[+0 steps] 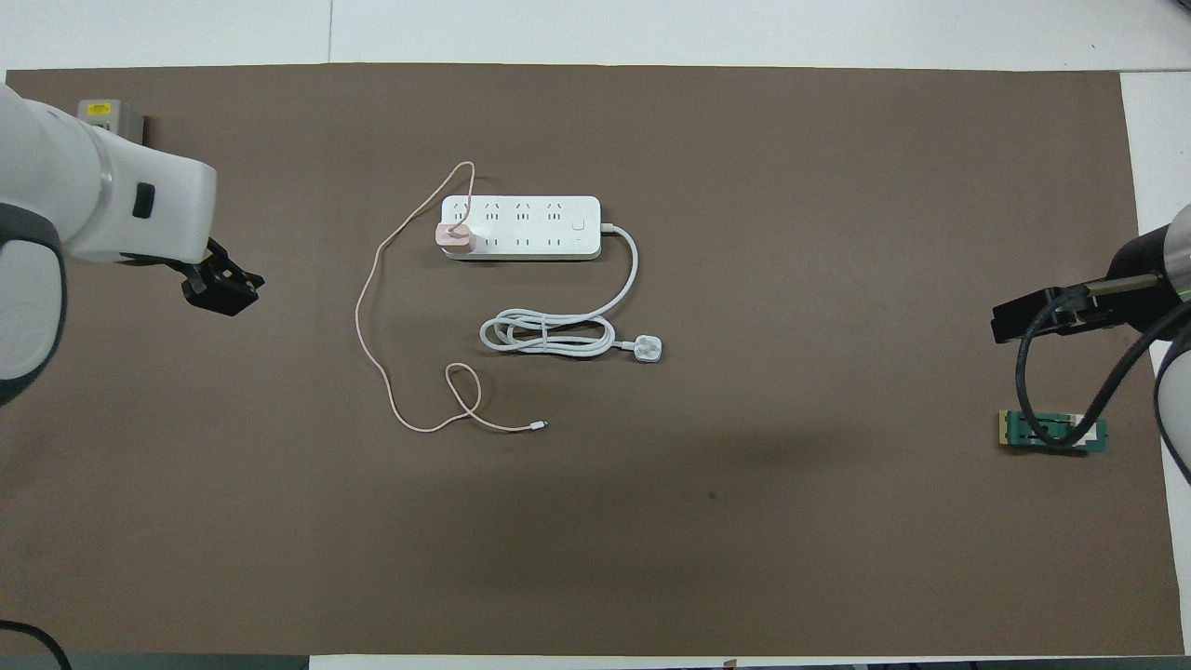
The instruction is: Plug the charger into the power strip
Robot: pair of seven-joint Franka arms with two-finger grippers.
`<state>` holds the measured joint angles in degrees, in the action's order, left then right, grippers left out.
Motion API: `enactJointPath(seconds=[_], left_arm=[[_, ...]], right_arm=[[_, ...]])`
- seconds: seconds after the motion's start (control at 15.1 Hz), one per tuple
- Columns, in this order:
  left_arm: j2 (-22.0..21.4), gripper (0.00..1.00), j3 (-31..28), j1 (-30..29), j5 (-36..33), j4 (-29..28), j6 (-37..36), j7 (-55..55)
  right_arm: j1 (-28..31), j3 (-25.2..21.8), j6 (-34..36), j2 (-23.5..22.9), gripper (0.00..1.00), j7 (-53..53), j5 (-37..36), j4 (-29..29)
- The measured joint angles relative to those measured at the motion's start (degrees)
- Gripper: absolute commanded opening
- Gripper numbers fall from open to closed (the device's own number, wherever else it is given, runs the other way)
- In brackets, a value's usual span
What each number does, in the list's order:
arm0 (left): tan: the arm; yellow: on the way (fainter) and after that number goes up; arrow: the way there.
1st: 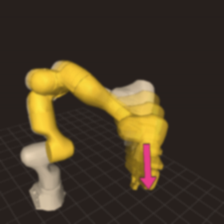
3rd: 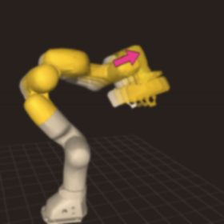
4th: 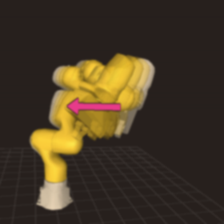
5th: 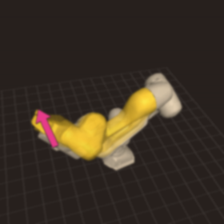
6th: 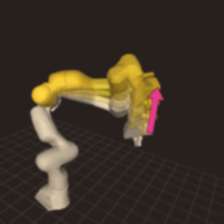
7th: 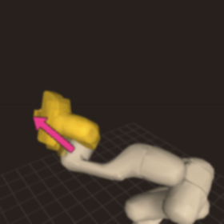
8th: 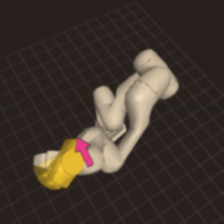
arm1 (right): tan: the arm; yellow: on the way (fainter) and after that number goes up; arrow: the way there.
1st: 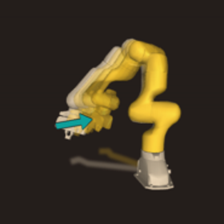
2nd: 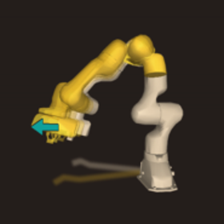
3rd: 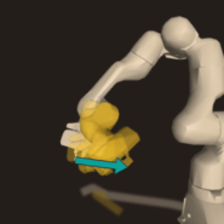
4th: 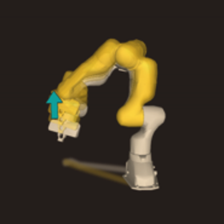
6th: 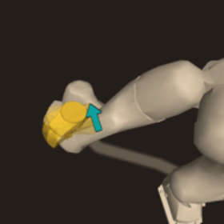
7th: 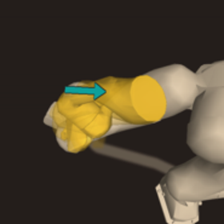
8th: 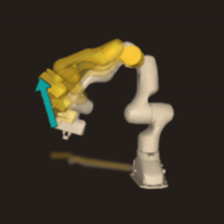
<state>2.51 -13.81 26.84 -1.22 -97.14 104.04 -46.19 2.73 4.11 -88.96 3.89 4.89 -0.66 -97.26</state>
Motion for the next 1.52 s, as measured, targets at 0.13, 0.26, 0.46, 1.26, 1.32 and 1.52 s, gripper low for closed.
enactJointPath(seconds=[0.13,0.26,0.46,1.26,1.32,1.52], left_arm=[[-1.62,1.00,0.62,0.09,-0.01,-3.18,1.07,0.30],[-2.38,1.00,0.58,0.09,-0.01,-4.03,1.25,0.30],[-2.70,1.00,0.56,0.09,-0.01,-4.12,1.31,0.30],[-2.70,1.00,0.56,0.10,-0.01,-4.18,1.41,0.30],[-2.70,1.00,0.56,0.10,-0.01,-4.19,1.41,0.30],[-2.70,1.00,0.56,0.10,-0.01,-4.19,1.43,0.30]], right_arm=[[0.00,0.00,0.00,0.00,1.00,0.00,0.00,0.00],[0.00,0.00,0.00,0.00,1.00,0.00,0.00,0.00],[0.00,0.00,0.00,0.00,1.00,0.00,0.00,0.00],[0.00,0.00,0.00,0.00,1.00,0.00,0.00,0.00],[0.00,0.00,0.00,0.00,1.00,0.00,0.00,0.00],[0.00,0.00,0.00,0.00,1.00,0.00,0.00,0.00]])
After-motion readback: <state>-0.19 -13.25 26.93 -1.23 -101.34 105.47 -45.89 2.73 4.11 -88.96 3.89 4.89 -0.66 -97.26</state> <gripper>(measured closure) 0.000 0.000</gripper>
